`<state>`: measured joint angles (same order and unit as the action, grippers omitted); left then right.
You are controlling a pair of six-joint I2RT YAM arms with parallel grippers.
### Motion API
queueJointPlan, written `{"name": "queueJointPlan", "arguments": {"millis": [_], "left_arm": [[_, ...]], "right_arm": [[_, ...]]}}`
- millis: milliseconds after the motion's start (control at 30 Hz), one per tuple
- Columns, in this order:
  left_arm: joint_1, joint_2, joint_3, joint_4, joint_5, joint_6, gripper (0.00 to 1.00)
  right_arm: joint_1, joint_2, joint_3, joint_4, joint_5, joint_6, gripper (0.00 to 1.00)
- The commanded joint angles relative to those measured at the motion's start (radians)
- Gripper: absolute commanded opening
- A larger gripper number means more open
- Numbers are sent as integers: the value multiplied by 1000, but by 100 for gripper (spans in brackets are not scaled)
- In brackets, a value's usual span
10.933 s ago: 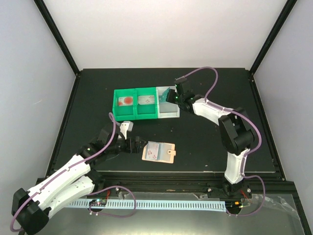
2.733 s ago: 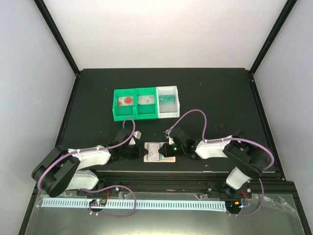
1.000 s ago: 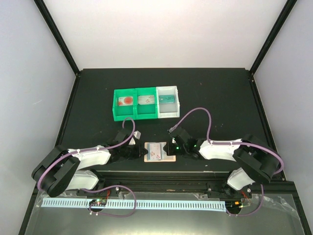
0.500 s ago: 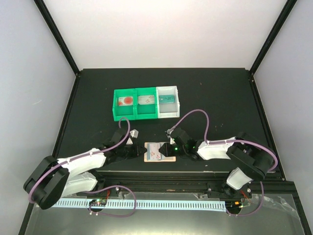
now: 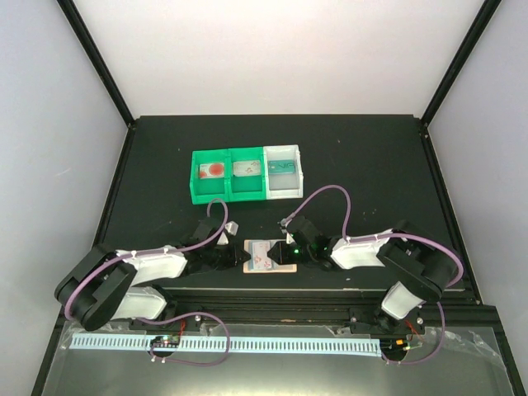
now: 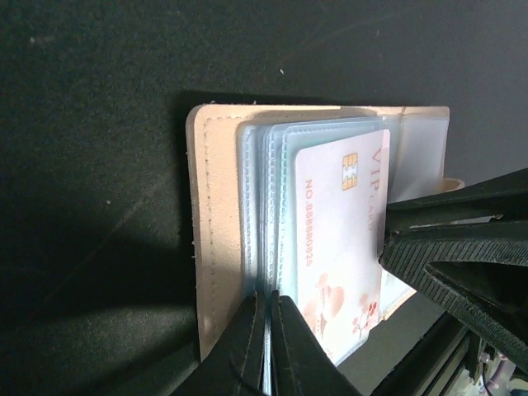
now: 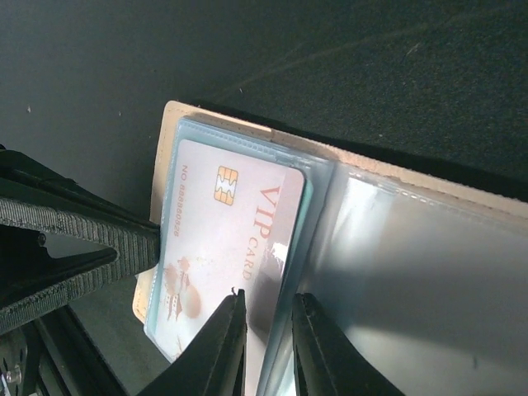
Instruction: Take the credit cards out of the card holder
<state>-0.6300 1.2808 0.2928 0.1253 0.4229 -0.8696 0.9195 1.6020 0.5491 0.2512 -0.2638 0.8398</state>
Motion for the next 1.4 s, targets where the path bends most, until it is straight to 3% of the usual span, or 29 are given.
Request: {"name": "queueJointPlan", "arguments": {"millis": [0,367,900,1067,1367], "left_arm": [[-6,48,3,-1,-24,12,6],[-5,73,3,-23,-38,16,3],[-6,56,11,-58,-37,24,3],[-6,55,6,-55,-39,19,3],[-5,42,-6,-20,-10,-4,3]], "right_arm": [[1,10,-2,-5,33,-18,18],[0,11,-20,15,36,-21,11],[-41,-35,-85,59,-9,-8,11],[-56,-49,-103,68,-10,-10,4],[-83,-117,-126,31,-6,-55,1]]}}
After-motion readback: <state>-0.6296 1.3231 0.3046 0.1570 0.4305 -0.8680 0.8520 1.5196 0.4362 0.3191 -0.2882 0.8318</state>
